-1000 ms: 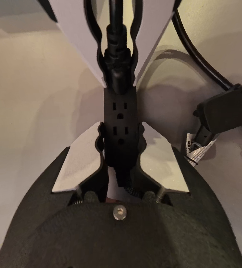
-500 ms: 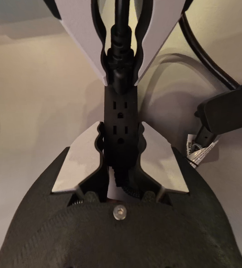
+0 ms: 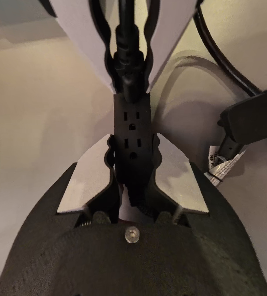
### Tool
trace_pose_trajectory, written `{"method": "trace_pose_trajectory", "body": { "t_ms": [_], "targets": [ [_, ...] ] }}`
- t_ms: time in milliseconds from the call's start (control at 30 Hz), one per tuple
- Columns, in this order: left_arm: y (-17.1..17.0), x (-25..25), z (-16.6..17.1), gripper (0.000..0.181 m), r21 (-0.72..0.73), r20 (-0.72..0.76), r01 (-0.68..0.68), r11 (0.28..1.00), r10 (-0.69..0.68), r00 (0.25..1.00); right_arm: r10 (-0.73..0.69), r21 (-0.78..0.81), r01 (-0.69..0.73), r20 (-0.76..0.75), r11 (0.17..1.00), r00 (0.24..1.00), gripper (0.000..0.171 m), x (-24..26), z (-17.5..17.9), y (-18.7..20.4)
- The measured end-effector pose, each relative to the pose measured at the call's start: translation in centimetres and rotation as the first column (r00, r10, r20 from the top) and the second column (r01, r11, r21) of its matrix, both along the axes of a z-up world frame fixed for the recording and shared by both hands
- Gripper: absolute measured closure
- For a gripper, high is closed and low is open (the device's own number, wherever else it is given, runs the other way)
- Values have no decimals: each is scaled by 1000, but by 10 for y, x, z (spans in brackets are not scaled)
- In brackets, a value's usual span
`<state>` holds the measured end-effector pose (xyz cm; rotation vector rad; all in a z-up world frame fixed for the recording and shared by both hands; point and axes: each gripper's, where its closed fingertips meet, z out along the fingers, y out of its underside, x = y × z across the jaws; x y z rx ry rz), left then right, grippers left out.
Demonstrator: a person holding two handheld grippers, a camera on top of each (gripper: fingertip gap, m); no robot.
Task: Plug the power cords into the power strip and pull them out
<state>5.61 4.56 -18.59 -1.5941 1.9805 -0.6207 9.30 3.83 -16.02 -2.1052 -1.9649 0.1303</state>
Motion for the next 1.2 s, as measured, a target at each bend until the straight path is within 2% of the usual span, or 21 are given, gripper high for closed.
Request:
{"method": "trace_pose_trajectory", "body": {
  "t_ms": [67,167,367,433,533,667,767,933,1033,1133,1200],
  "targets": [
    [0,1,0,134,9,5,6,1000,-6,1000,17,55,-18,29,998,999,149,1,1,-2],
    [-1,2,0,135,19,-13,19,1000,-18,1000,11,38,-12,32,999,999,149,1,1,-3],
    [-2,2,-1,133,23,-20,36,999,-35,999,-129,-245,103,-93,964,987,149,3,2,-1],
    [-1,3,0,133,23,-17,27,999,-26,1000,-140,-274,108,-99,956,985,149,4,2,2],
    [-1,3,-1,133,38,-20,17,999,-16,1000,-91,-163,79,-67,984,994,149,4,1,0],
    [-1,4,-1,136,37,-40,23,999,-22,999,1,41,-3,60,999,998,150,4,4,-4],
    [-3,4,0,134,53,-41,34,998,-32,999,20,81,-27,87,996,996,150,4,5,-9],
    [-4,4,-2,134,54,-54,63,997,-60,997,-123,-176,112,-50,978,991,150,4,4,-7],
    [-3,5,-2,133,65,-59,61,996,-58,997,-150,-308,121,-70,943,986,149,5,4,-4],
    [-3,6,-1,133,50,-53,53,997,-50,997,-183,-395,133,-91,909,979,149,6,5,0],
    [-1,7,-1,133,60,-54,49,997,-45,997,-148,-350,115,-72,930,986,149,6,5,2]
  ]
}}
